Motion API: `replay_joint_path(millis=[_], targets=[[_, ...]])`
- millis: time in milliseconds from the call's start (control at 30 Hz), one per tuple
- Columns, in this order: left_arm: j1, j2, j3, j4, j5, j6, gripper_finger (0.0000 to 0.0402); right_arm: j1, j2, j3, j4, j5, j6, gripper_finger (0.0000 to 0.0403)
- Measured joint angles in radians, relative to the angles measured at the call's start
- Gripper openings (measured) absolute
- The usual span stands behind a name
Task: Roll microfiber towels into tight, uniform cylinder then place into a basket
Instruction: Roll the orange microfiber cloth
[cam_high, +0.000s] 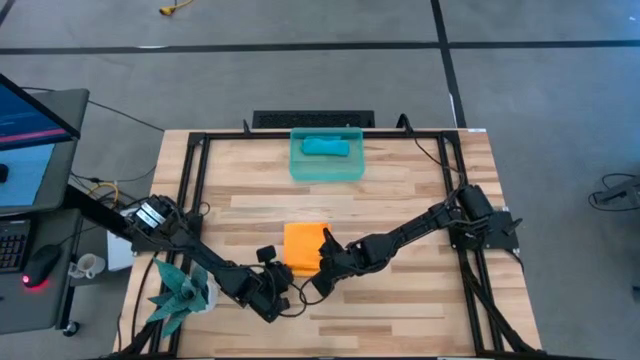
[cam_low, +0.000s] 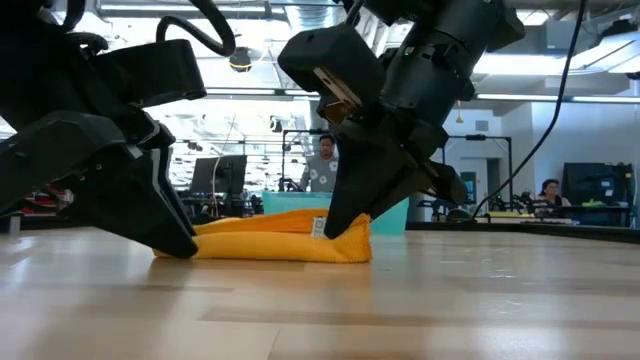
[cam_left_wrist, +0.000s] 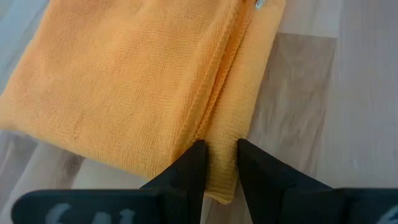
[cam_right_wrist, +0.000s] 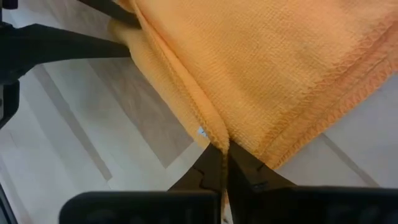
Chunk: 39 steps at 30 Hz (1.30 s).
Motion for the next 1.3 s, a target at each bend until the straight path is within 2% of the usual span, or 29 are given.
replay_joint_path(millis=[300,733,967,1100,1300], targets=[[0.003,0.001,-0.01,0.014,0.042,0.024,0.0086,0.001,0.0,0.0,0.012,0.001,-0.032,0.0049],[0.003,0.003,-0.011,0.009,0.059,0.031,0.0086,-0.012,-0.008,0.0,0.005,-0.003,-0.063,0.017],[0.002,0.004,-0.012,0.009,0.06,0.031,0.0086,-0.014,-0.082,0.0,-0.083,0.038,-0.133,0.0195],[0.002,0.004,-0.012,0.008,0.06,0.031,0.0086,-0.004,-0.14,0.0,-0.135,0.085,-0.243,0.0196],[0.002,0.004,-0.012,0.007,0.061,0.031,0.0086,0.092,-0.15,0.0,-0.075,0.123,-0.561,0.019]])
